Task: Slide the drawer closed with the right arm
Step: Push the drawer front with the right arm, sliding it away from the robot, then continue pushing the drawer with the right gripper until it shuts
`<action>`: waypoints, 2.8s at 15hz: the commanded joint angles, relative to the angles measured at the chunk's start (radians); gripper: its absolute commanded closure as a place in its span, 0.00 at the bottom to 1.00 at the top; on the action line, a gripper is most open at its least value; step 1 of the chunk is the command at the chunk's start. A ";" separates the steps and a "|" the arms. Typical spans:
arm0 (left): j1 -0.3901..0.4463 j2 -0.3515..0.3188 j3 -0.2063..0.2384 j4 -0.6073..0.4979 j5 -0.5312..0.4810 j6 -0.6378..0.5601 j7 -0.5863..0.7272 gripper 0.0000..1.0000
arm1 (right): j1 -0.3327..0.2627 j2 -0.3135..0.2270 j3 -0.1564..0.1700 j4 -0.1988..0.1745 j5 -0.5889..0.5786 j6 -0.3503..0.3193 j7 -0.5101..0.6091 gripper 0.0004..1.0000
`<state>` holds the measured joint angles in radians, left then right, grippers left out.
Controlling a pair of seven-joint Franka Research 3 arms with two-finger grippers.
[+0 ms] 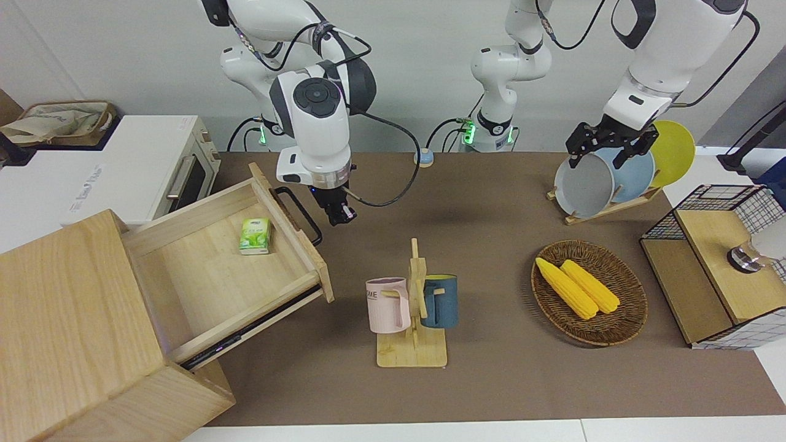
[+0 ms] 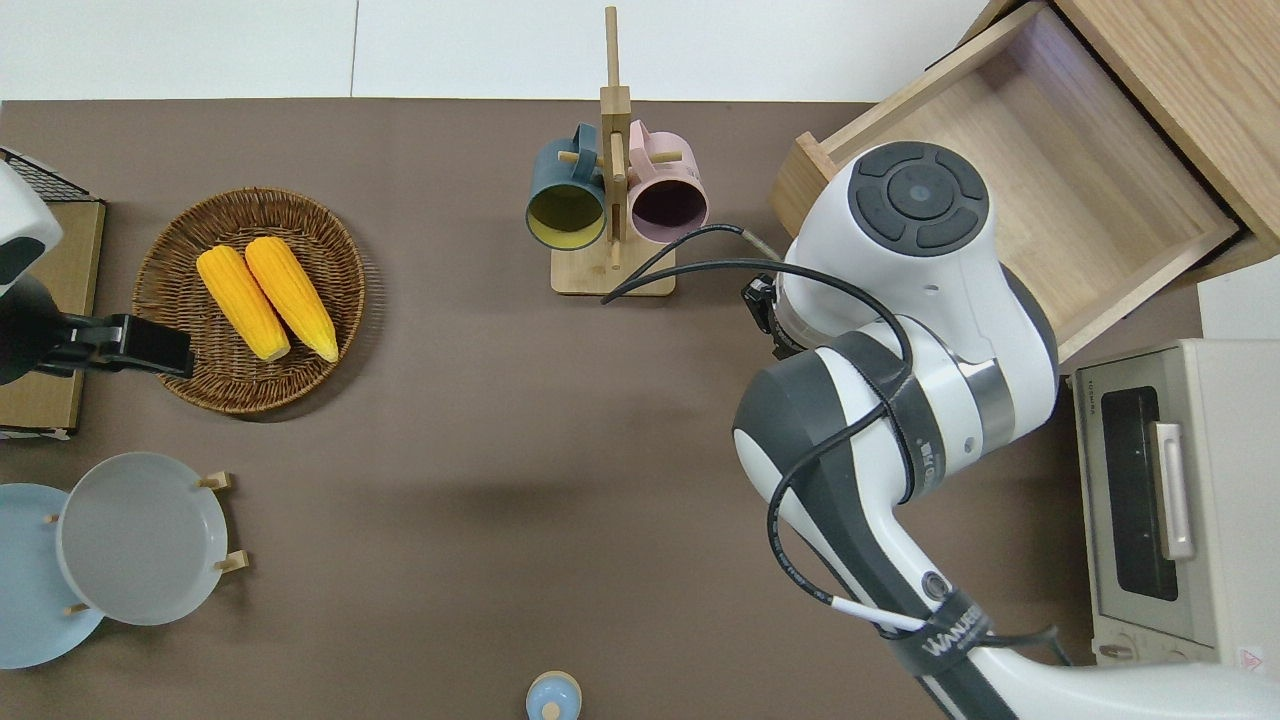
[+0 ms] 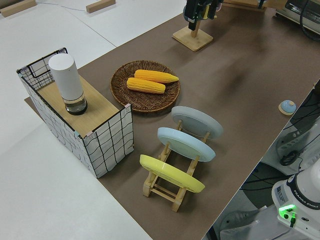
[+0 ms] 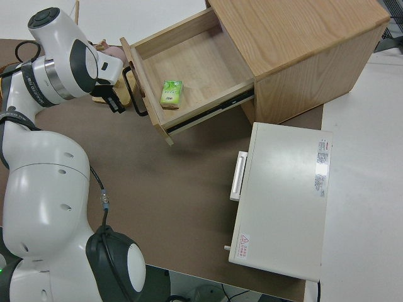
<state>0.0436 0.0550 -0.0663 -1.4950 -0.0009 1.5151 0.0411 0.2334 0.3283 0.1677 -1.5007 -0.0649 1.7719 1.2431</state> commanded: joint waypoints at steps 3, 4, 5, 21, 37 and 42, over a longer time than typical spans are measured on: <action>-0.007 -0.004 0.000 0.009 0.018 -0.018 -0.010 0.01 | -0.045 0.023 0.013 0.022 -0.016 0.078 -0.008 1.00; -0.007 -0.004 0.000 0.009 0.018 -0.018 -0.010 0.01 | -0.049 0.032 0.013 0.033 -0.016 0.080 -0.025 1.00; -0.007 -0.004 0.000 0.010 0.018 -0.018 -0.010 0.01 | -0.057 0.035 0.013 0.040 -0.016 0.080 -0.033 1.00; -0.007 -0.004 0.000 0.010 0.018 -0.018 -0.010 0.01 | -0.193 0.098 0.018 0.117 -0.009 0.101 -0.070 1.00; -0.007 -0.004 0.000 0.010 0.018 -0.018 -0.010 0.01 | -0.356 0.140 0.026 0.200 -0.004 0.054 -0.303 1.00; -0.007 -0.004 0.000 0.010 0.018 -0.018 -0.010 0.01 | -0.407 0.140 0.027 0.203 -0.003 0.046 -0.341 1.00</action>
<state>0.0436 0.0550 -0.0663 -1.4950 -0.0009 1.5151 0.0411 -0.1332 0.4446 0.1740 -1.3383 -0.0651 1.8391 0.9426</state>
